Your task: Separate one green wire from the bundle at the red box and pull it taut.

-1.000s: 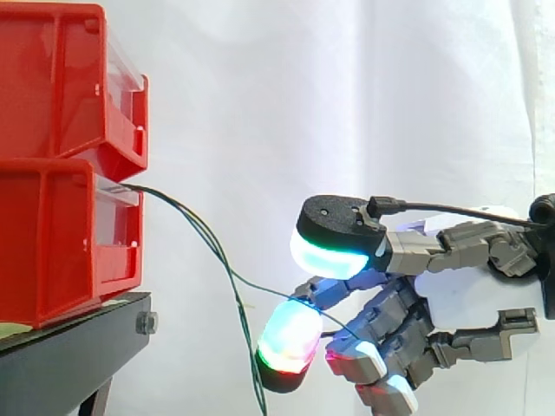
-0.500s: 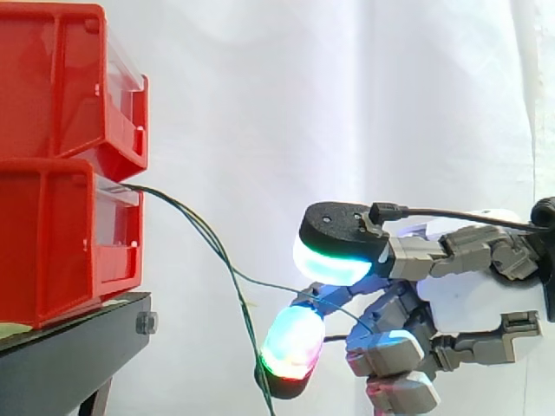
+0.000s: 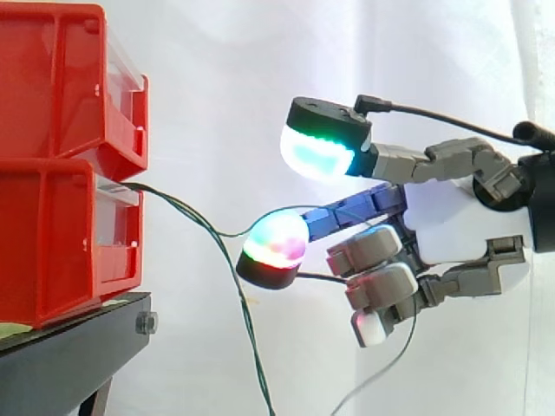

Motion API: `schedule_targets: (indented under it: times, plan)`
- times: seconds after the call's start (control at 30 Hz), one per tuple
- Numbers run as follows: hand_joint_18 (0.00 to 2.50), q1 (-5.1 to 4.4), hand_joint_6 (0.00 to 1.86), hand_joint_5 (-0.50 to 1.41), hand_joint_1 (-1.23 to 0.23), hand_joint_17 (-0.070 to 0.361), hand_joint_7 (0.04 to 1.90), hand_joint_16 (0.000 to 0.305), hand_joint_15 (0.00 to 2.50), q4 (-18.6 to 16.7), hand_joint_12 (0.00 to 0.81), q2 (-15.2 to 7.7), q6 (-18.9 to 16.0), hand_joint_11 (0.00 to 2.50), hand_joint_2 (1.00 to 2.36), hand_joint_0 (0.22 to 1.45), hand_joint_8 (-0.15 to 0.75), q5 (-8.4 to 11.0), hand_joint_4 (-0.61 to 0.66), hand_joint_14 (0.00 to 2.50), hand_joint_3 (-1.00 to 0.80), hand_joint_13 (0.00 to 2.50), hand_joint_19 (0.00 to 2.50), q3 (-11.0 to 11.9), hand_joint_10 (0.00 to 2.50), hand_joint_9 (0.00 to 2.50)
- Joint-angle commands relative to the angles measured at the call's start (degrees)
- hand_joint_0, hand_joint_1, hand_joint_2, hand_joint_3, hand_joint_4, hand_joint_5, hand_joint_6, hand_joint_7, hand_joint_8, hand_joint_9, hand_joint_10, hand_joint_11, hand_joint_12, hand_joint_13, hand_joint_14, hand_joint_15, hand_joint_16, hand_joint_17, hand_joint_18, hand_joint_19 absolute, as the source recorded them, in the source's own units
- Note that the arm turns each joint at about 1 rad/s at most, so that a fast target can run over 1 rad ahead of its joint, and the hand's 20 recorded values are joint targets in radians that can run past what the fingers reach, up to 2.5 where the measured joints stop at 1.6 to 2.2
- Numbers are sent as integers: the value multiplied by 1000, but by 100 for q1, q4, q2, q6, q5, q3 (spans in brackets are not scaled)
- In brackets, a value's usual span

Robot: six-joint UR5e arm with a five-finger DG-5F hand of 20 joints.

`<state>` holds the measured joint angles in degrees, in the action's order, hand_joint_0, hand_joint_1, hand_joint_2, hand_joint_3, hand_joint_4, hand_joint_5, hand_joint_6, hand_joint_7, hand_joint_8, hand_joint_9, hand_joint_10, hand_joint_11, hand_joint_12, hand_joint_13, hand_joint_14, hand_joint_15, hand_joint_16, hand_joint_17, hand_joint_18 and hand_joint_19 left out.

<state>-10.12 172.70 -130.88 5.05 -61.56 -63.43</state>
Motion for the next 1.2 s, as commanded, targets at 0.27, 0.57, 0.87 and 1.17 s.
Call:
schedule_targets:
  times: [0.27,0.57,0.87,1.17]
  plan:
    - [920,-25,872,-198,-648,123,924,55,1435,888,313,27,-444,1456,1008,589,255,-5,132,10,-386,1348,678,138,571,999]
    - [927,-33,873,-200,-652,124,907,55,1446,880,306,18,-444,1396,1002,569,248,21,129,9,-471,1362,677,138,712,992]
    - [937,-33,920,-193,-720,119,957,53,1480,871,303,27,-444,1360,1016,616,244,30,78,10,-280,1382,686,209,899,988]
    - [957,-33,944,-188,-729,119,967,53,1504,871,302,27,-435,1368,1018,621,248,30,57,7,-187,1390,705,217,1020,980]
